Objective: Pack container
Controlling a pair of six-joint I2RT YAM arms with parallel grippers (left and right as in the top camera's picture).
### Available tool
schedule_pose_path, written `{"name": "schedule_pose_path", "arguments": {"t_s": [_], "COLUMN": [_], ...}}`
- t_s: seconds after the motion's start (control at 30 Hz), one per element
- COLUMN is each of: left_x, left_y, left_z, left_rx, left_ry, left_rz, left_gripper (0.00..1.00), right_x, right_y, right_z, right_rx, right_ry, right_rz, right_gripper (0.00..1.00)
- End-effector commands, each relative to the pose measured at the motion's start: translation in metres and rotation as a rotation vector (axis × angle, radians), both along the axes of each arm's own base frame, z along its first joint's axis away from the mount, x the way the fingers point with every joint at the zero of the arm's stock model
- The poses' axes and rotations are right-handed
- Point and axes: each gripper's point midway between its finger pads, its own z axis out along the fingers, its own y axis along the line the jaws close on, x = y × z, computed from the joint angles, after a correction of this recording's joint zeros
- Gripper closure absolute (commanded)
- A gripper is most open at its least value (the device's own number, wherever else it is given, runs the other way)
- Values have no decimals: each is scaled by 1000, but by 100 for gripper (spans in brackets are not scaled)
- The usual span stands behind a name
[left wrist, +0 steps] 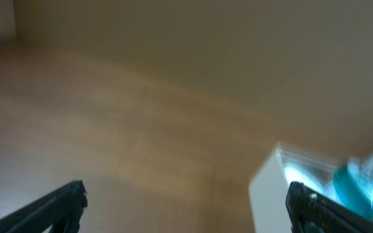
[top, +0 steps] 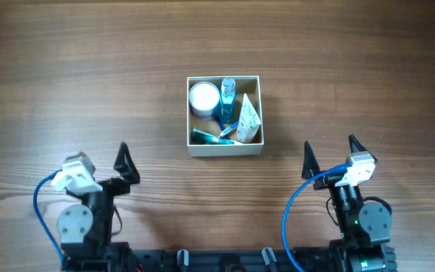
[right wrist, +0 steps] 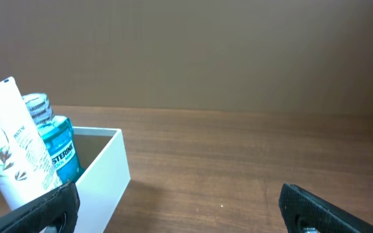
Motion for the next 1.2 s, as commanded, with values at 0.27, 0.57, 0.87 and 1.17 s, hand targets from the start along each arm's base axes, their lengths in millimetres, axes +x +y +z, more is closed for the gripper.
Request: {"name": "schedule_pose_path", "arguments": {"t_s": [0.27, 0.57, 0.87, 1.17], "left_x": [15, 16, 16, 16], "left_y": [4, 4, 4, 4], "left_z": [-53, -55, -55, -55], "left_rx": [13, 13, 13, 13], "left_ry": [-8, 0, 0, 0], "left_rz": [25, 25, 25, 25], "left_gripper": [0, 0, 0, 0], "right_x": [0, 0, 0, 0], "right_y": [3, 3, 3, 3], "right_z": [0, 0, 0, 0], "right_rx": [-9, -8, -8, -9], "right_ry": [-2, -2, -2, -3], "right_rz": [18, 18, 18, 18], "right_gripper": [0, 0, 0, 0]}}
